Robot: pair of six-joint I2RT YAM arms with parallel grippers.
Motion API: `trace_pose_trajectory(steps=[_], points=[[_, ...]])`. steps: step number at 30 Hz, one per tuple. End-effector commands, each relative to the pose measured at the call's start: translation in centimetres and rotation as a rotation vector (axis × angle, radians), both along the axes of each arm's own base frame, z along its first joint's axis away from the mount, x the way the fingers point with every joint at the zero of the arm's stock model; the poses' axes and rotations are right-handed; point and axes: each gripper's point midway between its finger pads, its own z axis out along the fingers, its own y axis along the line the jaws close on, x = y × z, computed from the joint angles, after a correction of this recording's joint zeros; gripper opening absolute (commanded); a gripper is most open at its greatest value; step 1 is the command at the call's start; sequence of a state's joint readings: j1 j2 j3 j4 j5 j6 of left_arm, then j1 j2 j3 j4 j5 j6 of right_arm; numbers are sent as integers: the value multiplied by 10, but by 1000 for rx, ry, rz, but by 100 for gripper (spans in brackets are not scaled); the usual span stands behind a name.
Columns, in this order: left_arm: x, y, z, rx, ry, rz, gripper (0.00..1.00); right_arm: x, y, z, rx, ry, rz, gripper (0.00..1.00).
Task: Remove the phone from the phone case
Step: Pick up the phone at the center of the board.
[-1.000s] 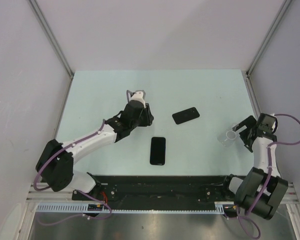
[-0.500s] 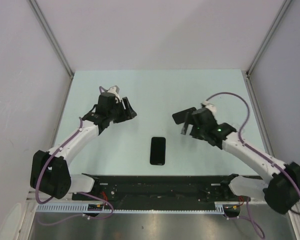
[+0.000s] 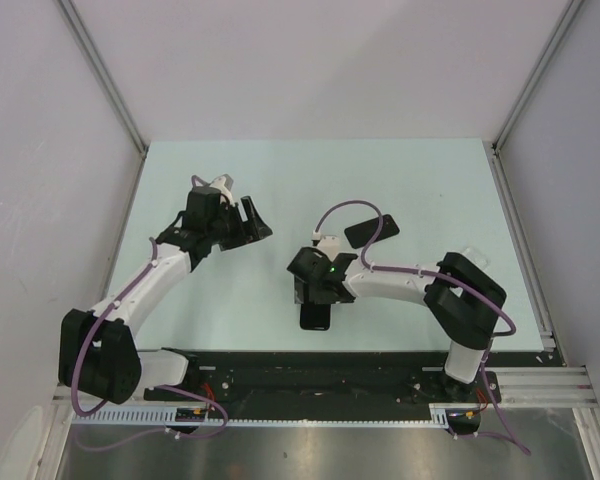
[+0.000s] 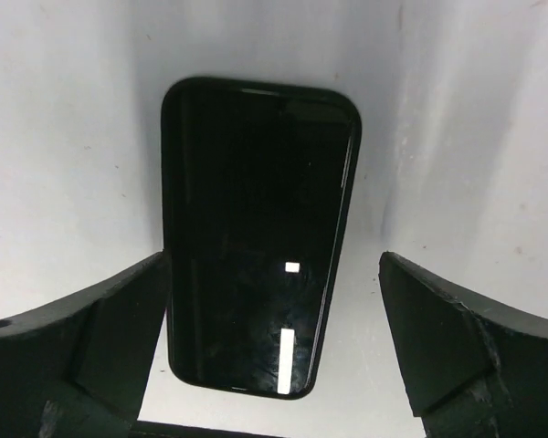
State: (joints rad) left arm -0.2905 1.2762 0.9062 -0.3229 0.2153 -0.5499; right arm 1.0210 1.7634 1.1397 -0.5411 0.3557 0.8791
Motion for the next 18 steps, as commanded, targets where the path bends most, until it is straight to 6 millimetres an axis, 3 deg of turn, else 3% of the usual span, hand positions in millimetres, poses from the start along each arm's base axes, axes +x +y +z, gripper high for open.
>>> trace_pose_trajectory(steps=[1, 7, 13, 18], points=[[-2, -3, 14, -26, -31, -35, 80, 0, 20, -6, 30, 3, -28, 100], [-3, -7, 12, -43, -22, -44, 81, -17, 26, -31, -6, 55, -5, 100], [-5, -7, 10, -48, -21, -45, 81, -22, 35, -30, 11, 46, 13, 100], [-6, -8, 8, -51, -17, -50, 82, -24, 28, -39, -40, 56, 7, 100]])
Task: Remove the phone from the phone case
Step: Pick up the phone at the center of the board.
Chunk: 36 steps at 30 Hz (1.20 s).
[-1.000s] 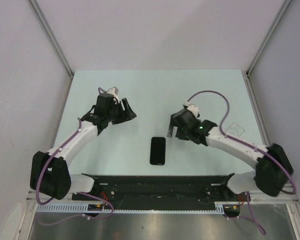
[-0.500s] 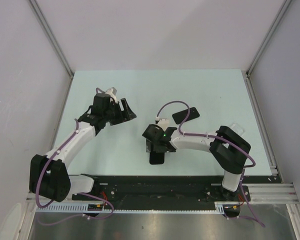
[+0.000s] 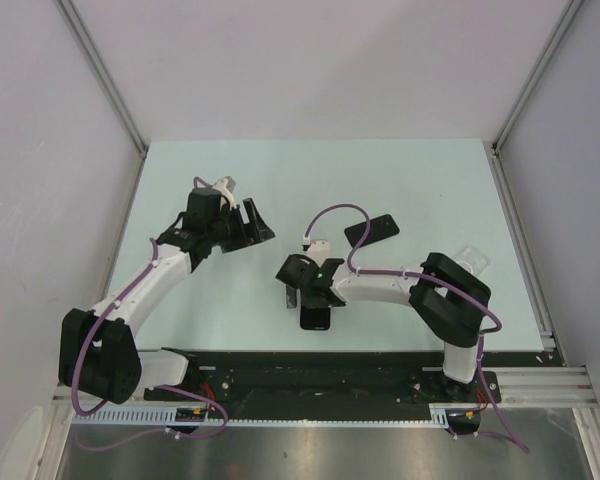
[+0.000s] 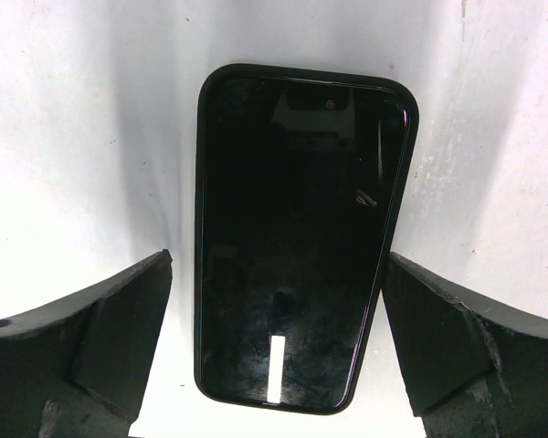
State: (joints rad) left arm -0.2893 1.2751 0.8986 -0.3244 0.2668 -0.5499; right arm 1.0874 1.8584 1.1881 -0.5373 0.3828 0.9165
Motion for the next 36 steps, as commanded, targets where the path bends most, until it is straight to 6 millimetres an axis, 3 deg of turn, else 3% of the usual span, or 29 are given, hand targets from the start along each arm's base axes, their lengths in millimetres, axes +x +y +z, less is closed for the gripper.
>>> trace_pose_trajectory(steps=[1, 5, 8, 9, 13, 18, 23, 29, 36], points=[[1, -2, 8, -24, -33, -11, 81, -12, 4, -23, -23, 56, -22, 100], [-2, -6, 0, -51, 1, -20, 82, -13, -6, -29, -69, 58, -42, 95], [-7, -11, -25, -93, 88, -12, 83, -11, -4, -24, -56, 48, -32, 80], [-10, -12, -36, -100, 127, -3, 82, -10, -2, -21, -45, 44, -27, 70], [-29, -34, -69, -257, 257, -35, 81, -8, 10, -2, 21, 29, 16, 55], [-43, -52, -74, -393, 298, -105, 82, -8, 37, 34, 182, 7, 100, 43], [-57, -50, -84, -393, 322, -116, 84, -11, 55, 50, 309, 44, 134, 42], [-79, -51, -102, -422, 399, -134, 82, -6, 65, 56, 380, 62, 133, 41], [-96, -64, -111, -461, 474, -165, 70, 1, 69, 59, 429, 64, 118, 41]])
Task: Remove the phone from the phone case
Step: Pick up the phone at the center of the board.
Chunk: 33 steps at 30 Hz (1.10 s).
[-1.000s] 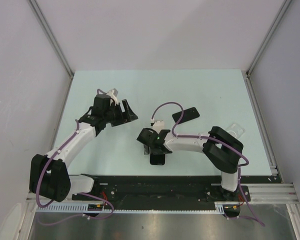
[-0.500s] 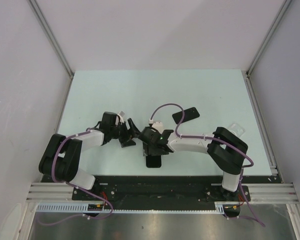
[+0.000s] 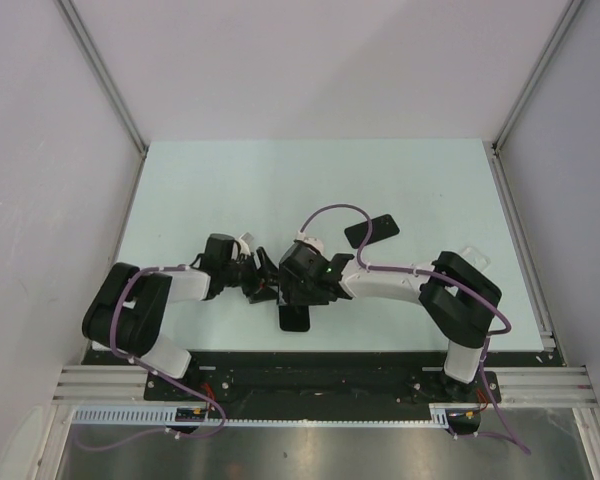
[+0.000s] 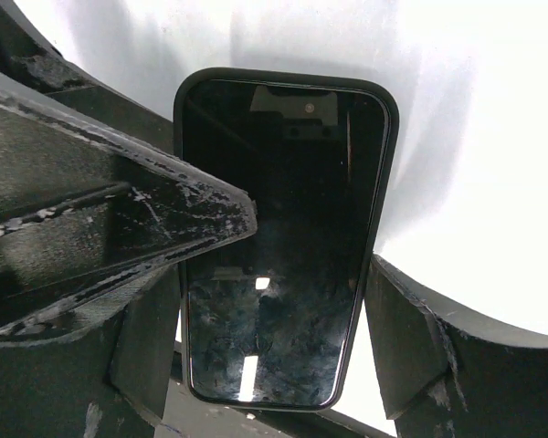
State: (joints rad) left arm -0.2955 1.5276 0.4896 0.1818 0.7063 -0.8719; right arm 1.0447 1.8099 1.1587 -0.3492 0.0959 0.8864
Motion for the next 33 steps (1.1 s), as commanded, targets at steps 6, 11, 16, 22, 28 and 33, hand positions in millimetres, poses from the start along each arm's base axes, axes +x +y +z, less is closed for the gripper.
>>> trace_pose_trajectory(steps=[6, 11, 16, 22, 28, 33], points=[[-18, -38, 4, -103, 34, -73, 61, 15, 21, 35, 151, -44, -15, 41], [-25, -46, -2, -124, 69, -84, 40, 16, 16, 38, 135, -57, -19, 41], [-21, -57, 7, -176, 63, -93, 10, 15, 13, 47, 141, -71, -1, 55], [1, -64, 46, -262, -9, -81, 0, 21, -11, 82, 158, -118, -16, 90], [47, -59, 112, -314, -171, -21, 0, 24, -50, 153, 333, -250, -49, 92], [67, -57, 187, -456, -356, 0, 0, 28, -78, 197, 631, -297, -98, 90]])
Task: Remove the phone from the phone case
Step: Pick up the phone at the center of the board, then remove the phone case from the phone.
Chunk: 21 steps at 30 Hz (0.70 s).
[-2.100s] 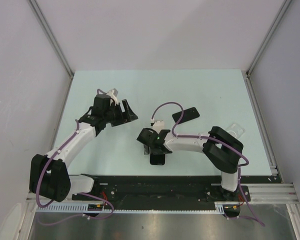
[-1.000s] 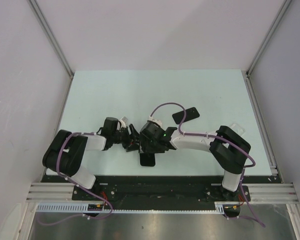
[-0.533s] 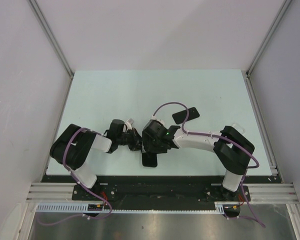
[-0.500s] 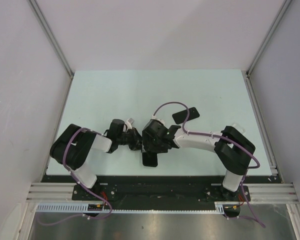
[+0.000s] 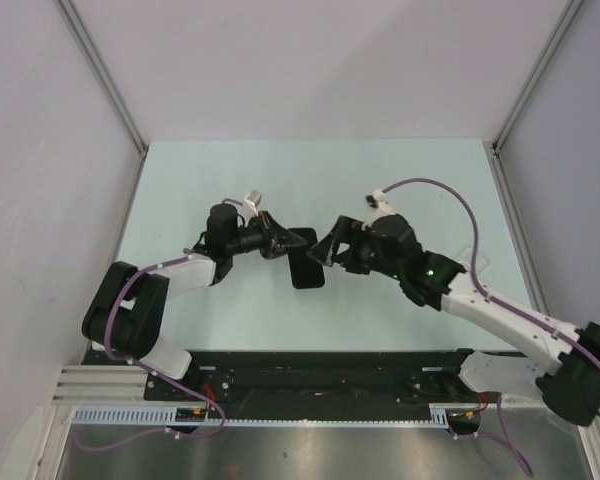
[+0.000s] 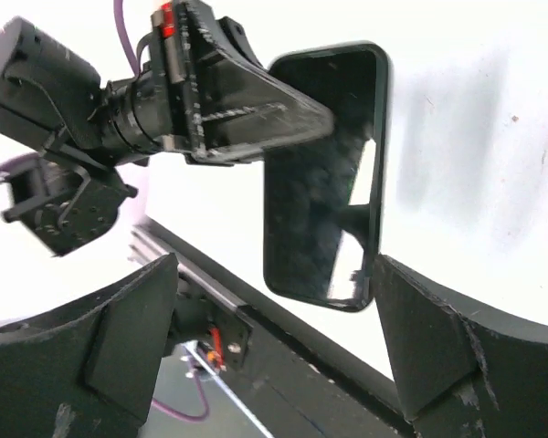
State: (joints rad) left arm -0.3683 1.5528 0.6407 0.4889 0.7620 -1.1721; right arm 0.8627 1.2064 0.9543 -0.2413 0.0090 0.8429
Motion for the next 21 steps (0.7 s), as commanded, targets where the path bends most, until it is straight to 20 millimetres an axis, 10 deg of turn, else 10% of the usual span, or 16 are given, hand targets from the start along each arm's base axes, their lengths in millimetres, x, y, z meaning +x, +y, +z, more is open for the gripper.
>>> trace_pose_trajectory(steps=[1, 8, 12, 21], points=[[15, -1, 103, -211, -236, 1, 0, 1, -18, 28, 242, -36, 2, 89], [10, 5, 169, -473, -346, -12, 0, -6, -35, 58, 477, -98, 45, 76], [7, 8, 179, -570, -336, -22, 0, -9, -24, 60, 562, -92, 105, 74], [7, 13, 183, -576, -344, -8, 0, -13, -14, 67, 676, -70, 138, 27]])
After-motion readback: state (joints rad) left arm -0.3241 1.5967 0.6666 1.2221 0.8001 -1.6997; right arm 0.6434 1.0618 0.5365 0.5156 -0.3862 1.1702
